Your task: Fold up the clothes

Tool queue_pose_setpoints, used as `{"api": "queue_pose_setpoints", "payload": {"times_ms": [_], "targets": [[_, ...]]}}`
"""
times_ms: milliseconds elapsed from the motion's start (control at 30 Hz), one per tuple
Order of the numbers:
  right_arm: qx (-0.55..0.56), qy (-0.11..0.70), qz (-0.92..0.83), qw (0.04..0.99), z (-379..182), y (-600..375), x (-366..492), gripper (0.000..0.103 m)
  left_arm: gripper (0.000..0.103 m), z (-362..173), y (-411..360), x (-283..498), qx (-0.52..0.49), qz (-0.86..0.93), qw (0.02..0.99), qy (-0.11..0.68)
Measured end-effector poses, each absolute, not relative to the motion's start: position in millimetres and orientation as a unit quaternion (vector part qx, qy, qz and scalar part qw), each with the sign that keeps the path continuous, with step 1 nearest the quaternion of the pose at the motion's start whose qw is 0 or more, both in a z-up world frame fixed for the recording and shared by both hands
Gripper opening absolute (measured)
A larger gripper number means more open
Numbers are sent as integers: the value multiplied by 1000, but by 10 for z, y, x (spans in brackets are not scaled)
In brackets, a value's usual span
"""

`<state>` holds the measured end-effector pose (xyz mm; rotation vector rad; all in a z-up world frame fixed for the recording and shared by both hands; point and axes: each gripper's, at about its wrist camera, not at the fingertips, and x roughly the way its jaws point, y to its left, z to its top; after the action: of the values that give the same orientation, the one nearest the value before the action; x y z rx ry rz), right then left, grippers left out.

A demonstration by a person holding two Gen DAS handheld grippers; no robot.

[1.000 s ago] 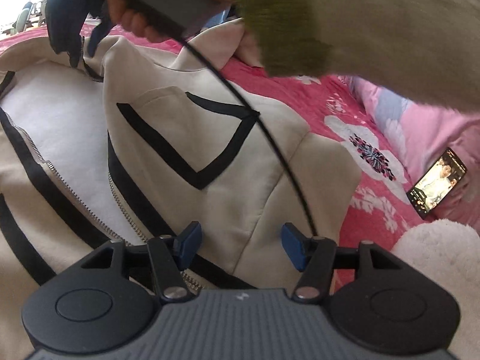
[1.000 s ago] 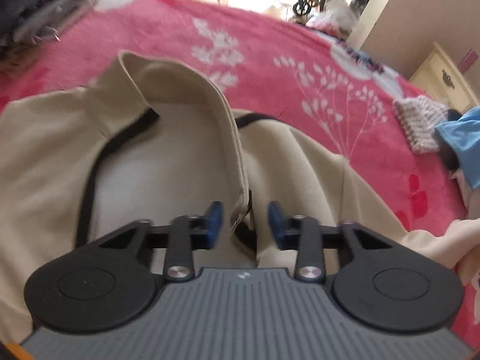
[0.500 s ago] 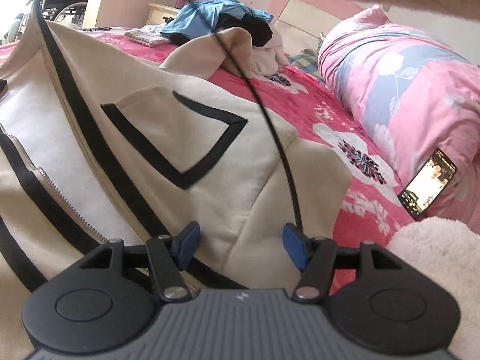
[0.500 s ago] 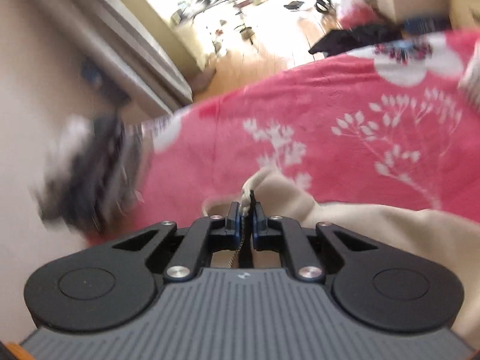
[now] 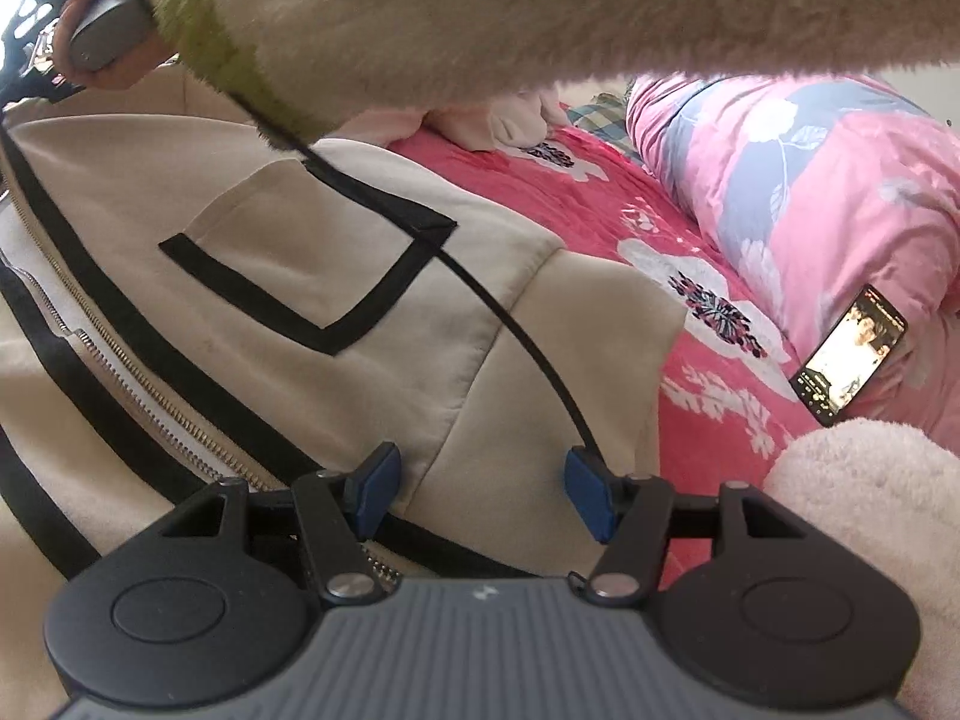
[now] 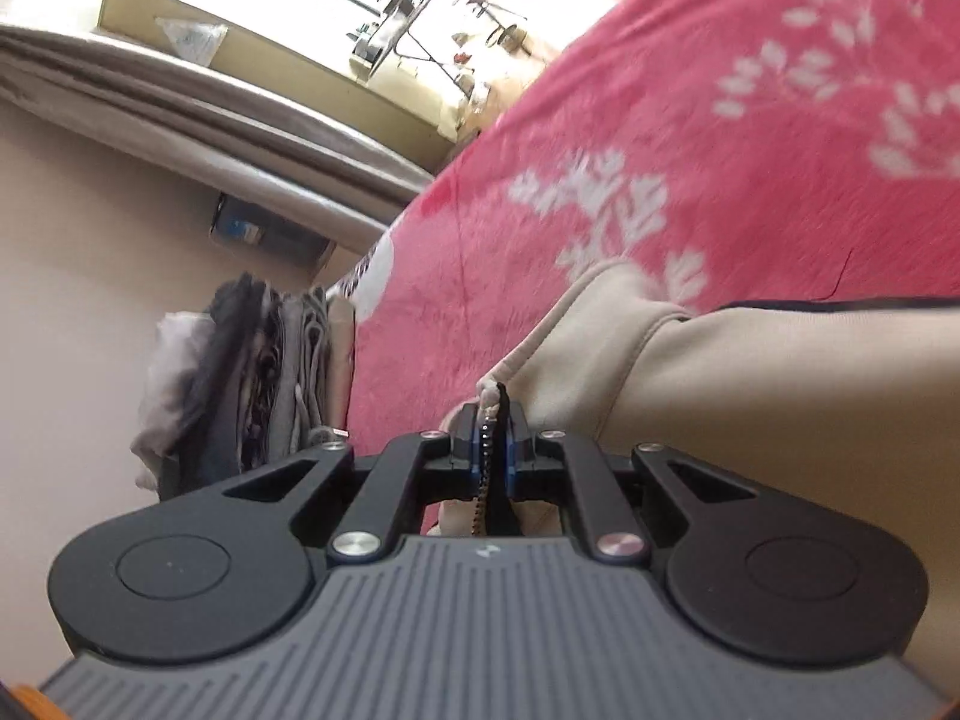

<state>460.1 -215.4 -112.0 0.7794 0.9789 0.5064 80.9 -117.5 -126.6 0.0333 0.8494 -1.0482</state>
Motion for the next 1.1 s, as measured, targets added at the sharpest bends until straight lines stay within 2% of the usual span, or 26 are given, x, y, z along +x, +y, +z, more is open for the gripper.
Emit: {"api": "queue_pose_setpoints", "payload": {"times_ms": [167, 300, 333, 367, 467, 500, 633, 800, 1100], "targets": [[314, 459, 231, 798, -1212, -1998, 4638, 7, 61, -1259, -1209, 766, 25, -483, 783, 390], [312, 482, 199, 794, -1407, -1942, 4694, 14, 62, -1266, -1234, 766, 28, -481, 784, 391], [334, 473, 203, 790, -1369, -1983, 4682, 21, 62, -1267, -1234, 765, 27, -479, 785, 392], [356, 464, 206, 785, -1330, -2024, 4670, 32, 62, -1267, -1234, 765, 26, -478, 785, 393], [420, 435, 215, 767, -1215, -2148, 4634, 49, 62, -1258, -1222, 764, 25, -472, 789, 393], [439, 424, 218, 761, -1168, -2193, 4619, 51, 62, -1252, -1214, 762, 25, -470, 789, 394], [467, 388, 232, 760, -746, -2514, 4432, 52, 62, -1202, -1161, 754, 21, -463, 793, 396], [447, 350, 244, 786, -133, -3059, 3895, 53, 63, -1092, -973, 767, -14, -455, 795, 402], [447, 280, 169, 833, 565, -4437, 2121, 53, 64, -887, -560, 735, -93, -443, 785, 422]]}}
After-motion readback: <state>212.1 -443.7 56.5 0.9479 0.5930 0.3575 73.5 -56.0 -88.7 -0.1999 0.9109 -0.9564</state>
